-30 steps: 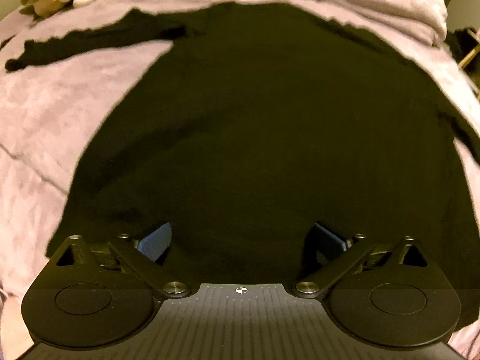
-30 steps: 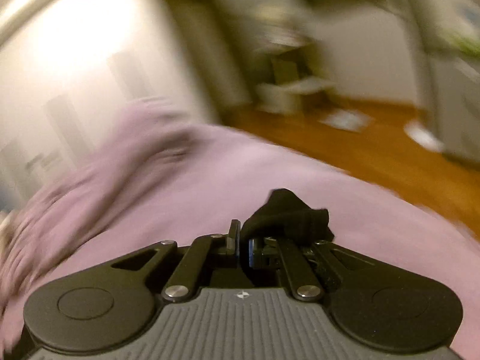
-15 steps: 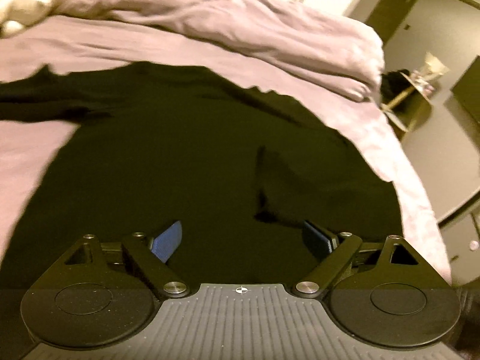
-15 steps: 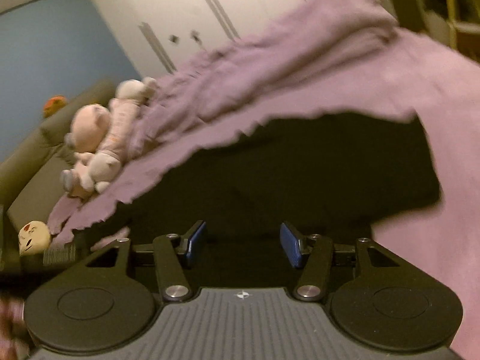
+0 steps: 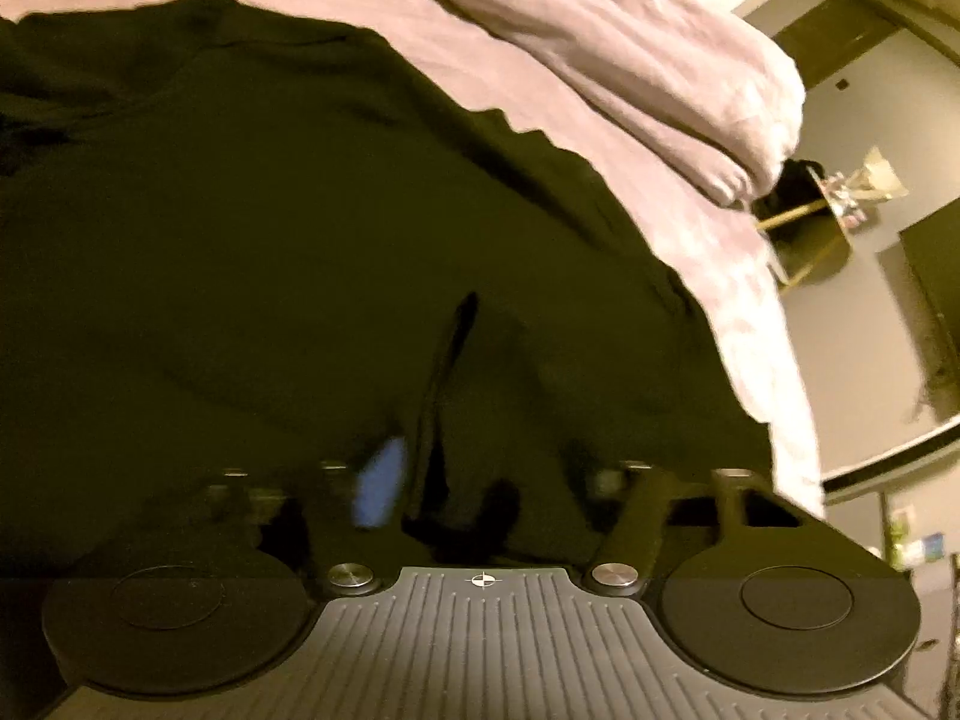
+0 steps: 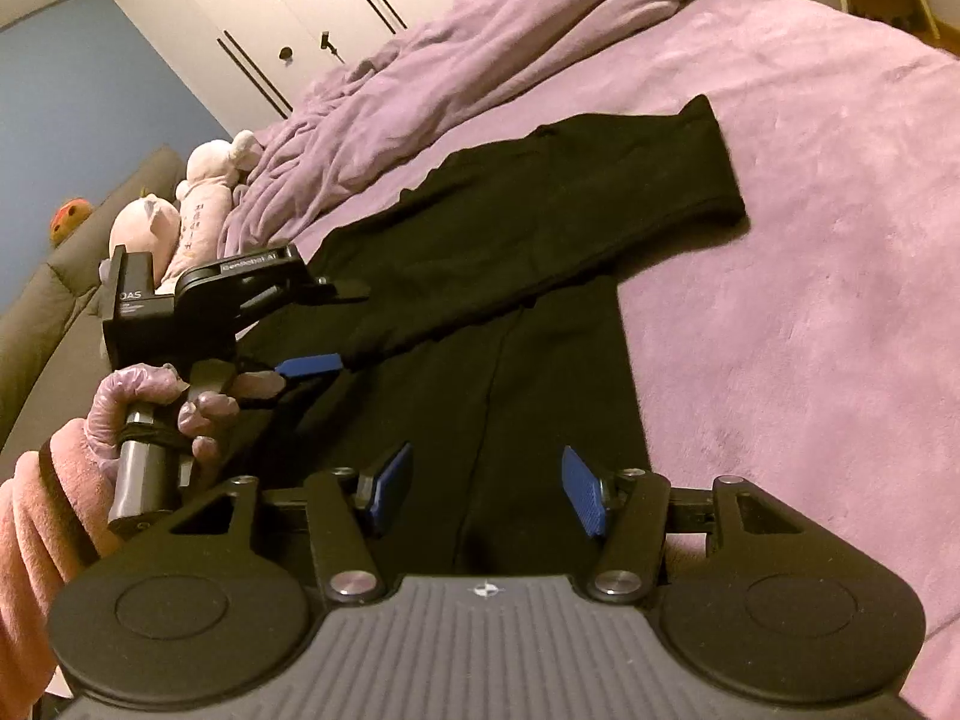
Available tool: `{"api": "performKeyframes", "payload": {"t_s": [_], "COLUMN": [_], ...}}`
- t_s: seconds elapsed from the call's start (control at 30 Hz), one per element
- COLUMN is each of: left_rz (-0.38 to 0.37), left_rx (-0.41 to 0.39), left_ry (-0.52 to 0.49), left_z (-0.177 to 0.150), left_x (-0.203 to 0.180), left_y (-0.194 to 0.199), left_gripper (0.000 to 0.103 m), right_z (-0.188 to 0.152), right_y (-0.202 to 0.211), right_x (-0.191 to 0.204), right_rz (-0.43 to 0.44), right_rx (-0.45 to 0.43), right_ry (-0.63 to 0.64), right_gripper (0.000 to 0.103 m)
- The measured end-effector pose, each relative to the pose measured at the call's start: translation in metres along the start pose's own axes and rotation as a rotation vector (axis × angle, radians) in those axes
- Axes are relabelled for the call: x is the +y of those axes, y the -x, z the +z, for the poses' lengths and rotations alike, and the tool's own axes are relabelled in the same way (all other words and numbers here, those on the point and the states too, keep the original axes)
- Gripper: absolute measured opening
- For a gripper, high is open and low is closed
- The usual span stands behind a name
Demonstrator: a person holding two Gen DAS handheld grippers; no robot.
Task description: Fold small clothes
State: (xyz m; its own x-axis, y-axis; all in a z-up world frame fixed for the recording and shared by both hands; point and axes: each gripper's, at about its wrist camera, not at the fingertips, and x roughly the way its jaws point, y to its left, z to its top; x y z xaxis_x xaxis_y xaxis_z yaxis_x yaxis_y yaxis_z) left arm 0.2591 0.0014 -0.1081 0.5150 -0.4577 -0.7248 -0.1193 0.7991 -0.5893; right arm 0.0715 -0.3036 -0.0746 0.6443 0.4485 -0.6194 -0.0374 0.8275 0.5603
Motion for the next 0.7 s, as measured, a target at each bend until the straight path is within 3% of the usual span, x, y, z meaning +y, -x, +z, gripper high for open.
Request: {"api": "performKeyframes", "payload": {"t_s": [0.07,0.13,0.17,0.33,0.53,0.6,0.7], "left_rz": [-0.004,-0.003,-0.007,-0.027,-0.062,-0.009,0.153], "left_rx": [0.024,0.026,0.039,0.027,-0.094,-0.164,-0.255], "left_ry": [0.014,0.006,0.017,-0.005,-0.117,-0.188,-0.29], "left_z": [0.0,0.001,0.001,0.004,0.029,0.041,0.055], "left_x": [0.002,0.002,0.004,0.001,-0.016,-0.016,-0.005], "left_y": [-0.004,-0.006,-0.009,-0.007,0.039,0.059,0.08], "left_gripper": [0.039,0.018,0.012,0.005,0.005,0.005,0.005], "right_z": [0.003,0.005,0.005,0.009,0.033,0.041,0.048], "right_y": [-0.001,-0.002,-0.002,-0.001,0.008,0.002,-0.016], "right_x": [-0.003,-0.004,-0.006,-0.001,0.015,0.021,0.028], "right_rz": [0.005,0.01,0.012,0.006,-0.016,-0.015,-0.024], "right_rx": [-0.004,-0.007,-0.008,-0.01,-0.096,-0.102,-0.09], "right_ry": [-0.017,-0.032,-0.036,-0.024,0.033,0.044,0.059], "right_gripper": [0.056,0.056,0.056,0.056,0.056,0.056,0.056]}}
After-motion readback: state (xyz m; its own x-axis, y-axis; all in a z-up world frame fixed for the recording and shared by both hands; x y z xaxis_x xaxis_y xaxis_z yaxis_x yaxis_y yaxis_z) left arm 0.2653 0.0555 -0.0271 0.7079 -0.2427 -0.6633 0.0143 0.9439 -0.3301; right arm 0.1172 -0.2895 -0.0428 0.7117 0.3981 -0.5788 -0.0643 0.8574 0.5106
